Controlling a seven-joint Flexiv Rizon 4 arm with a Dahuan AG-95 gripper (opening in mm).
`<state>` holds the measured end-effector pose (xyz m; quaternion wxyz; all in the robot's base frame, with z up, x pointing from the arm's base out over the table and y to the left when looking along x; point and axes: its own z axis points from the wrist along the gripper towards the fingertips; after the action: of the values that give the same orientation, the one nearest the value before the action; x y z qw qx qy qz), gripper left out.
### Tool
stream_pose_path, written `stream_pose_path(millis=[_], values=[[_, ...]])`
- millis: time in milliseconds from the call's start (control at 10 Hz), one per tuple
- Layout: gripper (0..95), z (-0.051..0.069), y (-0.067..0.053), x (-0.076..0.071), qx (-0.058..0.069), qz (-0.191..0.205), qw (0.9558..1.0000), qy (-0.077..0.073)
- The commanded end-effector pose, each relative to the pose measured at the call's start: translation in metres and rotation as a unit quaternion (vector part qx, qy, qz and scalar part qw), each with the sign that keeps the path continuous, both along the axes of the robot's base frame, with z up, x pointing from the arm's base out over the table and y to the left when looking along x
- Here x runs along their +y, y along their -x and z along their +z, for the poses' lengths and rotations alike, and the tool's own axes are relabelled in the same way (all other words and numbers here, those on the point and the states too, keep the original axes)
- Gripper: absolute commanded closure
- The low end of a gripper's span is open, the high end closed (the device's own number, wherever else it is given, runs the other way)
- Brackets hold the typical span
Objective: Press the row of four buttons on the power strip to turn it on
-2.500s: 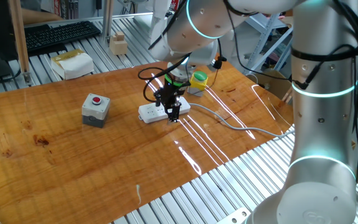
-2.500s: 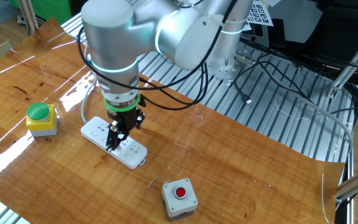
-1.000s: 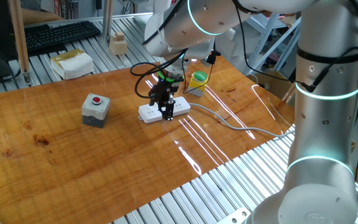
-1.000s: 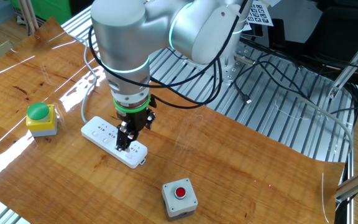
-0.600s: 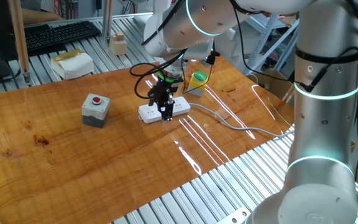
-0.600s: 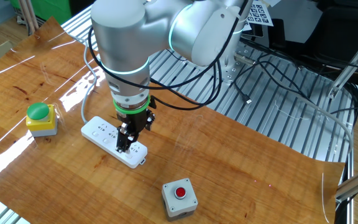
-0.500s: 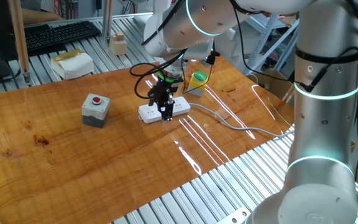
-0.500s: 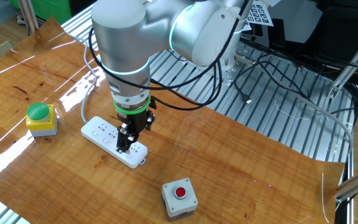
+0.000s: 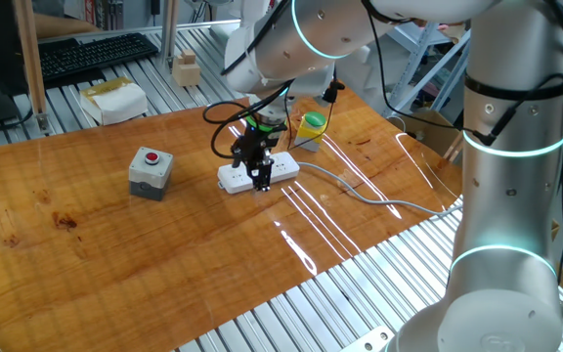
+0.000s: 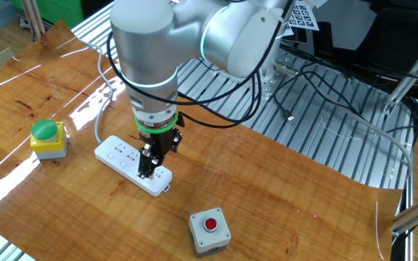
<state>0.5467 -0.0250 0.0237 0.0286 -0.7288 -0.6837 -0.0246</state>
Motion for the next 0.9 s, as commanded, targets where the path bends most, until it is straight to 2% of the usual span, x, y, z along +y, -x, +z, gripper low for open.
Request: stream_pose_path(millis=[100,300,500,700,900], values=[[0.0,-0.001,-0.001,0.000,-0.001,0.001,1.0000,0.000],[0.0,-0.005,-0.001,0.001,-0.002,0.001,1.0000,-0.001],[0.0,-0.016,0.000,0.002,-0.016,0.004,0.9999,-0.003],[0.0,-0.018,0.000,0.002,-0.025,-0.002,0.9996,-0.007],[0.0,-0.021,-0.001,0.002,-0.027,-0.002,0.9996,-0.004]])
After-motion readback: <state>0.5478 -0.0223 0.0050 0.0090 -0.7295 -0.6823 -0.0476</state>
